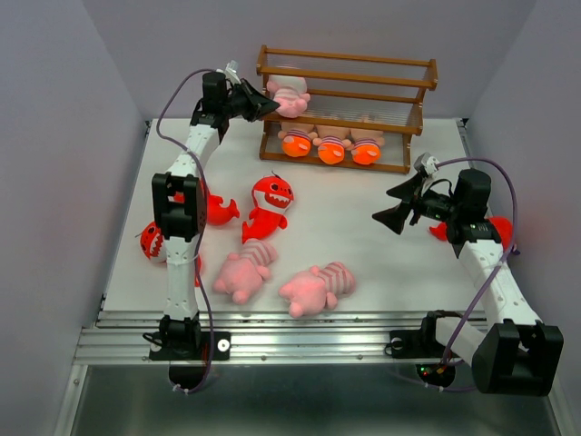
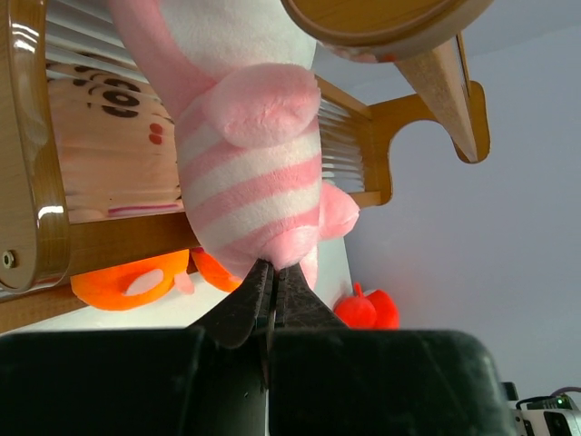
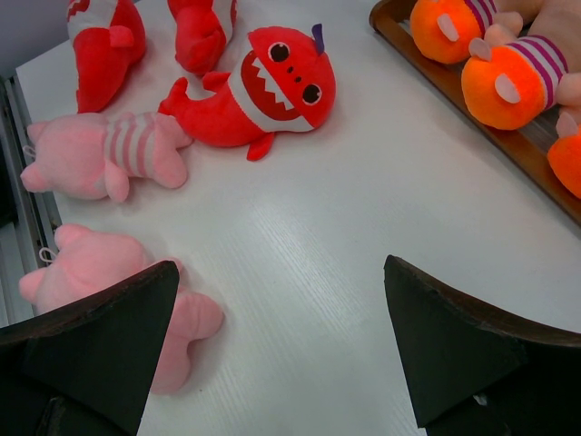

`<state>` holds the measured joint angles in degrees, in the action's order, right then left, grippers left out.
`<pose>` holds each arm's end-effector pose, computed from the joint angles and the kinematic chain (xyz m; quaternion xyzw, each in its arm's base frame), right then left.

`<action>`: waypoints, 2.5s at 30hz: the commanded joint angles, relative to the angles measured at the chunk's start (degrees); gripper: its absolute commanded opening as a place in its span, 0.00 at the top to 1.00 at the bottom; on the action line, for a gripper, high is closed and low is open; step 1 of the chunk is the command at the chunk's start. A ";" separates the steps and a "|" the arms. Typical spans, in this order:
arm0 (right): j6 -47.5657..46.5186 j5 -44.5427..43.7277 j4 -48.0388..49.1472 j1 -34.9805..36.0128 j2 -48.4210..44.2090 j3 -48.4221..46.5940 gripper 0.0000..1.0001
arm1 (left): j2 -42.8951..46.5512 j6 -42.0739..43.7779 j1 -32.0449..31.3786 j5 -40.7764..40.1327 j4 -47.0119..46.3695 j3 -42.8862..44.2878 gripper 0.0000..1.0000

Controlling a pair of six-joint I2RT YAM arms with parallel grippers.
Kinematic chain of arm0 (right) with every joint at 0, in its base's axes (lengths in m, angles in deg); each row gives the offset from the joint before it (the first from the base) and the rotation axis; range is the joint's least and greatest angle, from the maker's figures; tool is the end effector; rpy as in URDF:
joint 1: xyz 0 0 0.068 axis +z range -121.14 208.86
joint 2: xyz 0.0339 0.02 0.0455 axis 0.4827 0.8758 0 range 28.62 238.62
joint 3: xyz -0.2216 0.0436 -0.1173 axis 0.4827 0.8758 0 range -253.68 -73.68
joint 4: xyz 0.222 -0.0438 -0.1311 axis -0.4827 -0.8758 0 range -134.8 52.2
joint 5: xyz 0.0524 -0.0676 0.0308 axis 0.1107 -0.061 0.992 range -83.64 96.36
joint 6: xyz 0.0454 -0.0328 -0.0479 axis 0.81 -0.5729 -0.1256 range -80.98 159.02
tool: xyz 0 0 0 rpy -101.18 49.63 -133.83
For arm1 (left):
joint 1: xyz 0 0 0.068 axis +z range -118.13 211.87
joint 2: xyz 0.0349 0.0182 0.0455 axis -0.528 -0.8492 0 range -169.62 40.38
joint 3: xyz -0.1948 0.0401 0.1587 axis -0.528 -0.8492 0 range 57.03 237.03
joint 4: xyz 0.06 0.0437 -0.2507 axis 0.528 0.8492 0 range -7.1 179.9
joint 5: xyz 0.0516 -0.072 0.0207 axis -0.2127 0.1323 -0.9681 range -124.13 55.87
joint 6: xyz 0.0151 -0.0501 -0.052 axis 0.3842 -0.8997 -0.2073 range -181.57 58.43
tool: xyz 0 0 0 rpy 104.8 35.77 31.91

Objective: Place and organize the stuffed toys onto the shelf
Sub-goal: Place the stuffed toy onto shelf, then grab a stuffed toy with the right arm

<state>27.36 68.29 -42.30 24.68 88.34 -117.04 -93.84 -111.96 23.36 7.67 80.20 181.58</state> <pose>0.2481 0.0363 0.2770 -0.3374 0.6855 0.3526 0.5403 0.5493 -0.1238 0.2925 -0.0291 0.7378 -0.5371 0.4078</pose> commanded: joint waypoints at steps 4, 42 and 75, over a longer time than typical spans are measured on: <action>-0.73 1.00 0.80 -0.30 0.04 -0.94 0.00 | 0.00 2.49 1.48 5.74 -0.73 3.50 1.00; -0.82 1.00 0.80 -0.30 -0.05 -0.86 0.00 | 4.74 3.10 3.50 6.28 -1.43 -0.35 0.01; -40.67 -24.65 -41.31 43.18 15.15 -19.31 0.00 | 105.37 26.67 7.11 -23.71 0.14 -90.53 0.02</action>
<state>-18.49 55.83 -86.91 60.17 103.29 -131.90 8.23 -81.21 30.14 -15.30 81.03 94.13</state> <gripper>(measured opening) 0.998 0.985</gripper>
